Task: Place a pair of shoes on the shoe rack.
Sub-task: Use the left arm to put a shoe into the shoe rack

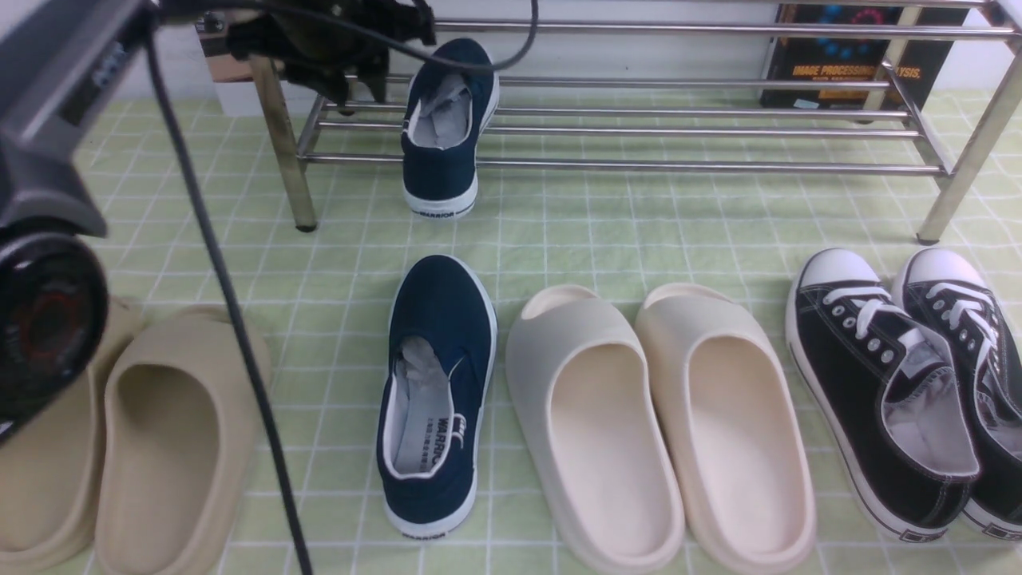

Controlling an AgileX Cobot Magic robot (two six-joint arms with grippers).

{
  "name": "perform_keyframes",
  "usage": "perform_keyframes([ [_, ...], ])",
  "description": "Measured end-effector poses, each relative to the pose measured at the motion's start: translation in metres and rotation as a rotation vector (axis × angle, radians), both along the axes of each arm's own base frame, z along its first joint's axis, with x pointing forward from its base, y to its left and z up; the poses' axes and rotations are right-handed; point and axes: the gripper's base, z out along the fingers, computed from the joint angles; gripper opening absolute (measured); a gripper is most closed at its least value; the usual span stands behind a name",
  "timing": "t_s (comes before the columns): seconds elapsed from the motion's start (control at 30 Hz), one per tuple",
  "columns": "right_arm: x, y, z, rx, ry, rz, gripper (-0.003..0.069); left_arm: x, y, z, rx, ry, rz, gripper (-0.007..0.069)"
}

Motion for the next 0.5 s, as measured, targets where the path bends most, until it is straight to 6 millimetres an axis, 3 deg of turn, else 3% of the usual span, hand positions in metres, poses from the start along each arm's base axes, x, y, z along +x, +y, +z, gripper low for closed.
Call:
perform_keyframes([
  [0.07,0.000,0.000,0.000,0.000,0.000,0.000,0.0239,-0.007,-0.001,0.008,-0.016,-0.001,-0.025,0.0211],
  [0.17,0.000,0.000,0.000,0.000,0.000,0.000,0.0239,-0.010,-0.004,0.001,-0.043,0.040,-0.050,0.0165],
  [0.23,0.000,0.000,0.000,0.000,0.000,0.000,0.0239,-0.012,-0.010,-0.032,-0.068,0.162,-0.090,0.0072],
  [0.27,0.000,0.000,0.000,0.000,0.000,0.000,0.0239,-0.013,-0.011,-0.038,-0.072,0.183,-0.093,0.0066],
  [0.37,0.000,0.000,0.000,0.000,0.000,0.000,0.0239,-0.009,-0.015,-0.088,-0.096,0.252,-0.102,-0.0013],
  [0.5,0.000,0.000,0.000,0.000,0.000,0.000,0.0239,-0.001,-0.018,-0.100,-0.125,0.184,-0.090,-0.0013],
])
